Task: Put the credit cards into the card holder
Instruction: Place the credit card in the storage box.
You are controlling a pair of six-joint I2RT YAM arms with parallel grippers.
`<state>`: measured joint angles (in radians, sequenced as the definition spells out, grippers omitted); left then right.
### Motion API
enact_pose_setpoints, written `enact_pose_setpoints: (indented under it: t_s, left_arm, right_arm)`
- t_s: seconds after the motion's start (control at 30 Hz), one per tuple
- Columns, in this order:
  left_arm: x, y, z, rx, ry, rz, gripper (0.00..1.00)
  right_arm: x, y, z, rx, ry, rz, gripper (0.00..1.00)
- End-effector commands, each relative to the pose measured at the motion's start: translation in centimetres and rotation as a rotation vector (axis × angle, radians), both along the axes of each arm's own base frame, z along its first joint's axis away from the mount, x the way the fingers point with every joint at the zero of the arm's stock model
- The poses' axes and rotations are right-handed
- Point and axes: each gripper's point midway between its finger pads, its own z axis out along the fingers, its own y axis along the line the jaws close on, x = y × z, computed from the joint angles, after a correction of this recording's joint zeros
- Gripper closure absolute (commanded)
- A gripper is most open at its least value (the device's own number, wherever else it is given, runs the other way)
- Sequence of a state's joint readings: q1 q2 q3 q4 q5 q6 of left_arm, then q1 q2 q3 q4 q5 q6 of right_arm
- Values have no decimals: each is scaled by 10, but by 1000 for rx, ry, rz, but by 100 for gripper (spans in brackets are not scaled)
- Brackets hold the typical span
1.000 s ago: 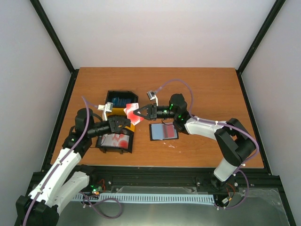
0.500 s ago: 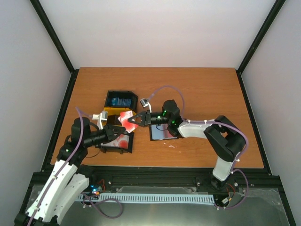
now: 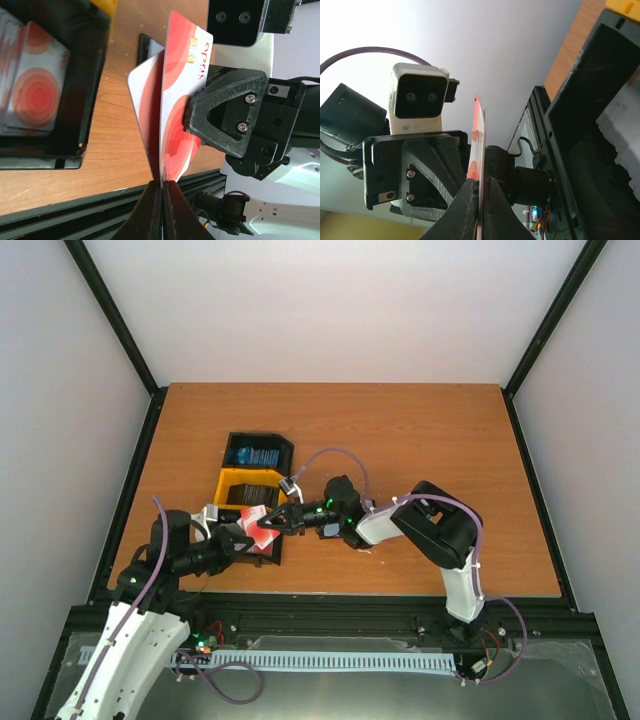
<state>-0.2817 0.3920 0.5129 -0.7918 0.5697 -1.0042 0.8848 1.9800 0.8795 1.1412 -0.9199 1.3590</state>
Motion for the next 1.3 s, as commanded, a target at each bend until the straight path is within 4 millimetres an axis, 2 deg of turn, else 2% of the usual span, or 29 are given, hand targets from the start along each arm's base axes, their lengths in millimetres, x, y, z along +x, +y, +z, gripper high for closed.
enact_pose_setpoints:
  t_s: [0.0, 0.23, 0.33, 0.57, 0.7, 0.83, 0.97, 1.07, 1.1, 1.2, 1.27]
  left_arm:
    - [-7, 9, -16, 33, 105, 56, 99]
    - [-4, 18, -25, 82, 145, 107, 99]
    - [-5, 27, -28, 124, 172, 154, 99]
    - [-1, 44, -23, 206, 176, 233, 99]
    - [1, 47, -22, 235, 173, 238, 99]
    - [3, 47, -18, 237, 149, 227, 99]
    - [13, 42, 6, 234, 38, 185, 99]
    - [23, 31, 27, 226, -70, 104, 99]
    - [27, 27, 34, 224, -101, 85, 100]
    - [40, 14, 58, 207, -218, 6, 99]
    - [49, 1, 83, 169, -331, -54, 99]
  right_arm:
    - [1, 8, 6, 47, 0, -14, 95]
    - [3, 10, -9, 9, 30, -20, 80]
    - [4, 10, -16, -16, 38, -26, 76]
    - [10, 14, -42, -164, -3, -39, 75]
    - [12, 16, -56, -265, -56, -36, 75]
    - [17, 16, -59, -302, -82, -60, 75]
    - [23, 10, -41, -316, -157, -114, 75]
    - [33, 2, -15, -314, -233, -169, 72]
    - [37, -4, 0, -299, -253, -192, 70]
    - [55, -29, 26, -265, -260, -281, 63]
    - [68, -52, 41, -247, -264, -350, 59]
